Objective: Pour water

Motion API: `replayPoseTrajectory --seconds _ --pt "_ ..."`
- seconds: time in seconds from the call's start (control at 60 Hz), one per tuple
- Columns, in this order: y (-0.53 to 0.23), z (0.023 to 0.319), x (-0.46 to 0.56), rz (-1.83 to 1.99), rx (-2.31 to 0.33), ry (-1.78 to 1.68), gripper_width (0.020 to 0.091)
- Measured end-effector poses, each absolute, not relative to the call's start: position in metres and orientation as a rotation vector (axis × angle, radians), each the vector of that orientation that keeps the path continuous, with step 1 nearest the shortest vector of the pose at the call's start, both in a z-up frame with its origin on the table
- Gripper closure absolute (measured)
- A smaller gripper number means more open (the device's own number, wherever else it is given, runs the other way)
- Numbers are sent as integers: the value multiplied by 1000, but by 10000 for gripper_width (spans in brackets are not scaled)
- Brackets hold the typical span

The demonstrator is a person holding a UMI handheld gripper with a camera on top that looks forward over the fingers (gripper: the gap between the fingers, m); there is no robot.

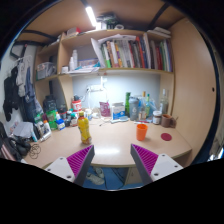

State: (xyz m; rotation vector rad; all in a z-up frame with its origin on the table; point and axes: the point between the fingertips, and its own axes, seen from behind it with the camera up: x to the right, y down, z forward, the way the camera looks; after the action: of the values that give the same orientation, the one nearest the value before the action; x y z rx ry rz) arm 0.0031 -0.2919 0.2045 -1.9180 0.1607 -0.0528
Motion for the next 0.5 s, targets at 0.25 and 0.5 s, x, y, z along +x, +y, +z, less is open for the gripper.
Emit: replayPoseTrajectory --seconds 0.25,0.5 --pt "-158 149 -87 54 -1877 71 282" --pt "1 65 -125 75 -1912 17 298"
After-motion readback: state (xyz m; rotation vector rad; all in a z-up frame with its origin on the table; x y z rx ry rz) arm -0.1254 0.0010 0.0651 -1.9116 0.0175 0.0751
